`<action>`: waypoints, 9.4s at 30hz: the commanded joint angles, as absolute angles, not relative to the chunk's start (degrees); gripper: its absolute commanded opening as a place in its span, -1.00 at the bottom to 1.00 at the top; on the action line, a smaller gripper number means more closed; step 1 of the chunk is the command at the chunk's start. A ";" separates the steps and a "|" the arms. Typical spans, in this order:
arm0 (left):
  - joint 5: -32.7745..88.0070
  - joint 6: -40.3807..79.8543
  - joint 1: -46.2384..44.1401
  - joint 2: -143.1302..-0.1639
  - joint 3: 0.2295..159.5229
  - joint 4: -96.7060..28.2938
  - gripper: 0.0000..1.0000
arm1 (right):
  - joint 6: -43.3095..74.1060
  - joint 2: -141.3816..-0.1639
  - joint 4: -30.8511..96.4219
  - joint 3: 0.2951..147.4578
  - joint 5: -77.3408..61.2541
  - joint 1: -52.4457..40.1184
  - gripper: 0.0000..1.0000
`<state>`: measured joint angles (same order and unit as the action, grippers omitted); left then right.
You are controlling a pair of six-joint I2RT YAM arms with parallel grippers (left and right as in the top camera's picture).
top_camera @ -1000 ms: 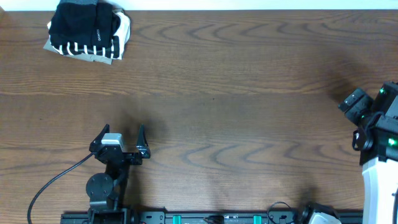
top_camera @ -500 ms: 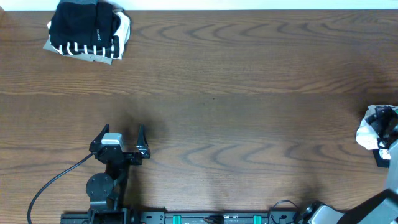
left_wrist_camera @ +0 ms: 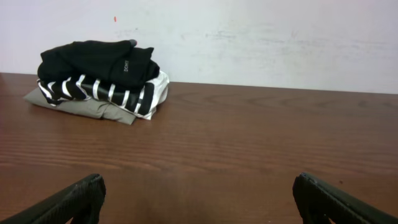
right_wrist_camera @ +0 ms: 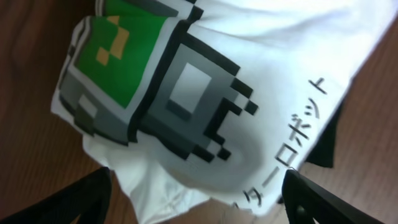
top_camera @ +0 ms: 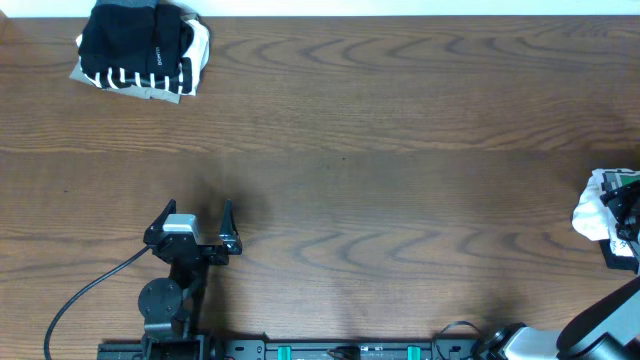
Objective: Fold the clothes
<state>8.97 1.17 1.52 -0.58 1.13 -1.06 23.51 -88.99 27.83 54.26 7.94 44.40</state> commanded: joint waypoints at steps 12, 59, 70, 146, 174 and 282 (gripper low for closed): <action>9.61 0.21 1.87 -0.23 0.23 -2.98 0.96 | 24.14 -97.10 23.70 55.18 8.62 44.99 -0.44; 9.61 0.21 1.87 -0.23 0.23 -2.98 0.96 | 34.17 -72.95 17.23 62.13 -36.21 -10.07 -0.95; 9.61 0.21 1.87 -0.23 0.23 -2.98 0.96 | 30.85 -78.89 19.94 62.15 -22.76 -16.29 -0.67; 53.60 34.92 1.52 -0.40 0.27 -4.32 0.96 | 26.06 -78.02 45.98 61.80 -13.30 -14.26 0.98; 26.06 25.56 -15.97 -0.62 16.78 -32.14 0.96 | 26.06 -78.02 42.98 61.80 -13.30 -14.26 0.98; -8.58 25.34 -57.56 -95.18 45.15 -4.05 0.86 | 23.03 -78.02 43.97 61.80 -10.50 -8.21 0.99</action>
<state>-6.52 26.02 -57.76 -93.49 43.99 -4.45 23.81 -78.56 43.72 61.34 -10.68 -8.69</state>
